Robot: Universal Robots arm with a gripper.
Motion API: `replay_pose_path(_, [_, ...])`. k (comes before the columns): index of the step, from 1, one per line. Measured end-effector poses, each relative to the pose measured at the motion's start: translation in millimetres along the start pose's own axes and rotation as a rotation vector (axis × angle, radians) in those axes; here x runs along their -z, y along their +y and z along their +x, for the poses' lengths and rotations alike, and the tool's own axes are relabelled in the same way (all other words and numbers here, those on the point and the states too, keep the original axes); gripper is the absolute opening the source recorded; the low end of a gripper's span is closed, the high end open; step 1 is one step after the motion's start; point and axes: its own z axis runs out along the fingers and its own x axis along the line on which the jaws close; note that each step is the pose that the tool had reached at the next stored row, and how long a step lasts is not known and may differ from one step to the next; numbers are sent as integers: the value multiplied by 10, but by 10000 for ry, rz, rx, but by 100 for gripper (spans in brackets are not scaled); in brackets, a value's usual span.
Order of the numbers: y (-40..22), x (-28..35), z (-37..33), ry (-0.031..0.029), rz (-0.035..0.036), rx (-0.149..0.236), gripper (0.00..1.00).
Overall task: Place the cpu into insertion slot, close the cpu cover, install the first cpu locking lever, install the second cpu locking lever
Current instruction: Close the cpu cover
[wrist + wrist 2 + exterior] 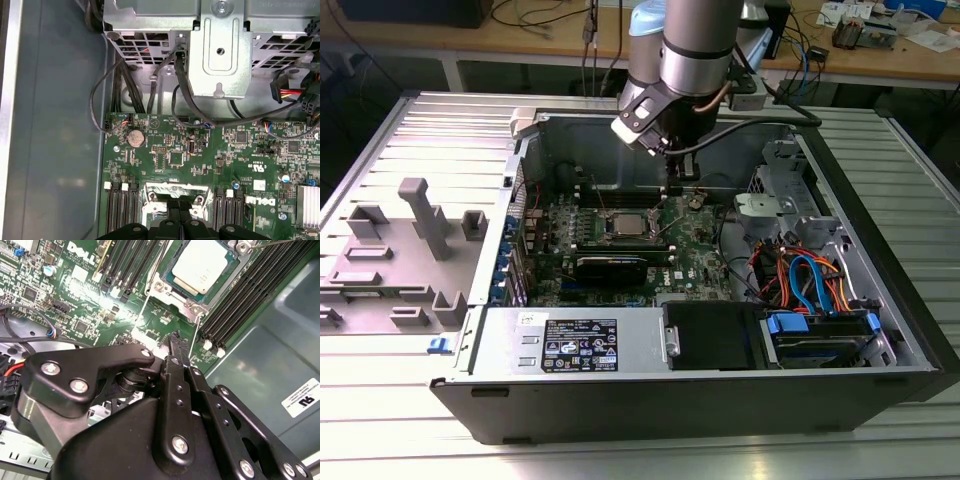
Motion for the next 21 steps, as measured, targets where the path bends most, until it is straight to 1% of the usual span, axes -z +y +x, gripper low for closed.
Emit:
replay_pose_path(7, [50, -1, -3, 0, 0, 0, 11])
replay_pose_path(15, [77, -2, -4, -3, -1, 0, 11])
replay_pose_path(19, [106, -4, -6, -12, 1, 0, 11])
replay_pose_path(21, [135, -9, -8, -9, 1, 0, 11])
